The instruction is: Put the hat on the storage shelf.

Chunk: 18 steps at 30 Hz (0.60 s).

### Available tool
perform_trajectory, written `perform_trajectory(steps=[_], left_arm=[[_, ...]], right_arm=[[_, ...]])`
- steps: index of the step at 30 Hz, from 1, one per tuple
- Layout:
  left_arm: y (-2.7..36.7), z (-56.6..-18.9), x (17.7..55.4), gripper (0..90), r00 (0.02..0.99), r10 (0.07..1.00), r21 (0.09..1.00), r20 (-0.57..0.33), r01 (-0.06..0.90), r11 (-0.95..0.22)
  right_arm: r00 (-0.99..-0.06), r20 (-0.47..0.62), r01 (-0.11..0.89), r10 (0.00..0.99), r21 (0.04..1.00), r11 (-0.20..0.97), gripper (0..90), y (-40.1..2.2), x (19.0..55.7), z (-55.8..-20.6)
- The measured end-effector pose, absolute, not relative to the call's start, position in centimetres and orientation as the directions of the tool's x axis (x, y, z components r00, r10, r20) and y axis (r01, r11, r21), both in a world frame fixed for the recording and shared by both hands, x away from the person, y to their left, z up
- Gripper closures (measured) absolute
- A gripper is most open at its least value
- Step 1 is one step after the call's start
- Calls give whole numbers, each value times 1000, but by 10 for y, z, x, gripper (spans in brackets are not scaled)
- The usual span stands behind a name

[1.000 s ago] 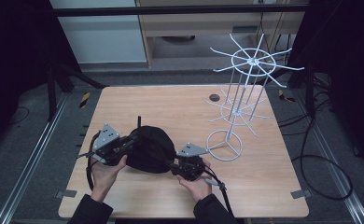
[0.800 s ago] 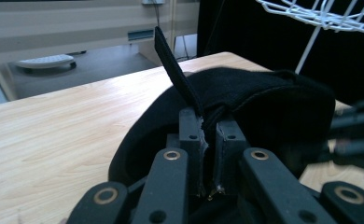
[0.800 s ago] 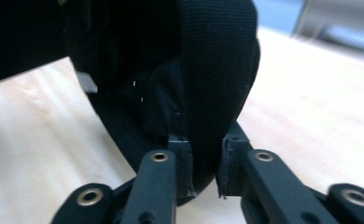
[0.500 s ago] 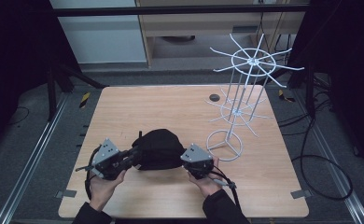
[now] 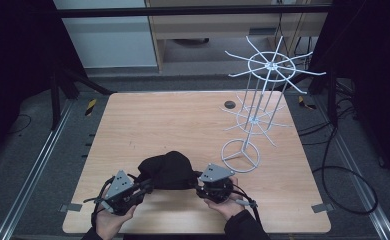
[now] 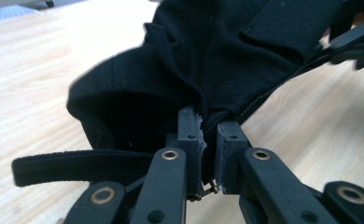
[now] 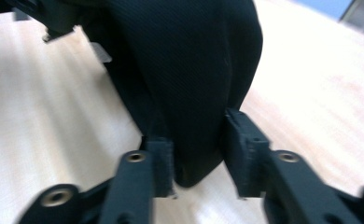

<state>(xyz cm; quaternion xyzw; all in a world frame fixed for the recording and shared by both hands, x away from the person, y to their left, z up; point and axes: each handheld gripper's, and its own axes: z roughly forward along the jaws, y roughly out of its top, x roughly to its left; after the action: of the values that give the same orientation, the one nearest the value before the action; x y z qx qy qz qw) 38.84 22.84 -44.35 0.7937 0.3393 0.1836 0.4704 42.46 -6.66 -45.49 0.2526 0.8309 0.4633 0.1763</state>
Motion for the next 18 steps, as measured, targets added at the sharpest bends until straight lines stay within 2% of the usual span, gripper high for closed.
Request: perform_trajectory(steps=[7,13,18], left_arm=[[225,-446,386,821,703,711,866,-21,368,-338],[221,-447,385,820,705,709,859,-4,365,-359],[220,-447,384,820,704,710,859,6,359,-364]], right_arm=[[-824,84,287,560,915,285,452,-98,405,-436],[-811,116,274,573,941,198,456,-99,412,-405],[-800,146,335,582,914,230,472,-71,433,-395]])
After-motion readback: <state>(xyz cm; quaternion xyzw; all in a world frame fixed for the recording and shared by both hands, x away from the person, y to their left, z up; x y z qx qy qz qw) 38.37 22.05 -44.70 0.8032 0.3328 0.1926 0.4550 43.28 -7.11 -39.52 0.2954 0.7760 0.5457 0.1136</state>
